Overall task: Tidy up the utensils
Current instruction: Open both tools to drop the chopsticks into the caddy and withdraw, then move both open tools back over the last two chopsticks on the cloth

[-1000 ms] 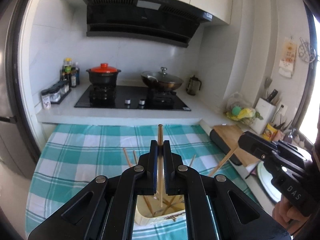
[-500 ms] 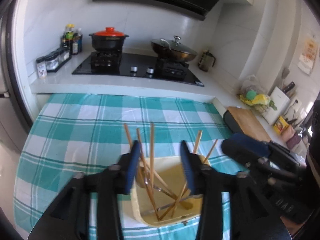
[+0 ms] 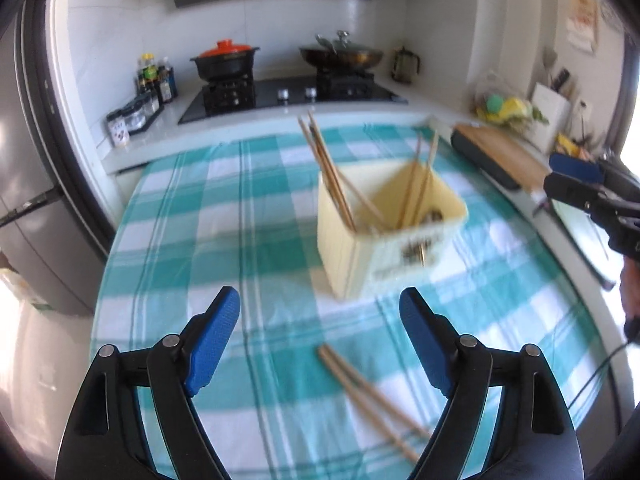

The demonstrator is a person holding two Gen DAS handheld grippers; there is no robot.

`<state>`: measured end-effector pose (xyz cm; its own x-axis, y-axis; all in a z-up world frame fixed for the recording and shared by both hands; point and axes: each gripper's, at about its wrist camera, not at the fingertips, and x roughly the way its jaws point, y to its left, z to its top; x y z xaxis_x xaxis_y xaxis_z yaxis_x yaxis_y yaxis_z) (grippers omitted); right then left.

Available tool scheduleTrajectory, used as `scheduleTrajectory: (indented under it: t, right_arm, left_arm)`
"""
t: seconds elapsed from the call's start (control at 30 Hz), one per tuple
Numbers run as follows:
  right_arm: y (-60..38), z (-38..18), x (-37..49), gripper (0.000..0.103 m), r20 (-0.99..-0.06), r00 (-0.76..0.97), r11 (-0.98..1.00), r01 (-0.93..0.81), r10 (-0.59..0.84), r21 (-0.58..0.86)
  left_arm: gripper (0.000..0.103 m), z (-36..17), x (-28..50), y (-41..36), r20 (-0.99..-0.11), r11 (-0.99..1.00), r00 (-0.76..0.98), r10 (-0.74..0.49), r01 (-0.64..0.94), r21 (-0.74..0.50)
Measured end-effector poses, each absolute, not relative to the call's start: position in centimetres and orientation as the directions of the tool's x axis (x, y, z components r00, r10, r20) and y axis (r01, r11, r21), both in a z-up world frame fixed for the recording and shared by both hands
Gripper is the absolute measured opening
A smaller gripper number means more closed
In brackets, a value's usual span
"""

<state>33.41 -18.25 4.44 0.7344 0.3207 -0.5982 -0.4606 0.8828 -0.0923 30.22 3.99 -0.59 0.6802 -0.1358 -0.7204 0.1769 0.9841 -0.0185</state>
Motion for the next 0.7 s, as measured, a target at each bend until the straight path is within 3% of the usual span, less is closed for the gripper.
scheduleTrajectory:
  t: [0.2,0.4,0.7]
  right_arm:
    - [-18.9,-1.9,24.8,0.054,-0.68,0.676,0.878,-0.468,0.285,-0.098]
    - [-19.7,-8.0,19.2,0.054,-0.759,0.588,0.913,-0.407,0.279,0.021]
    - [-21.1,-10.2,17.6,0.054,-0.776,0.585,0.939,-0.343,0.239,0.03]
  left_arm:
    - [0.088,-5.2,23.1,2.5,-0.744,0.987,0.661,-0.096,0.161,0.015]
    - [0.088,-8.9,19.5,0.9,-0.789,0.987,0.596,-0.152,0.131,-0.091]
    - [0.088,-10.0,18.2,0.7,-0.785,0.993,0.61,-0.109,0.098,-0.062]
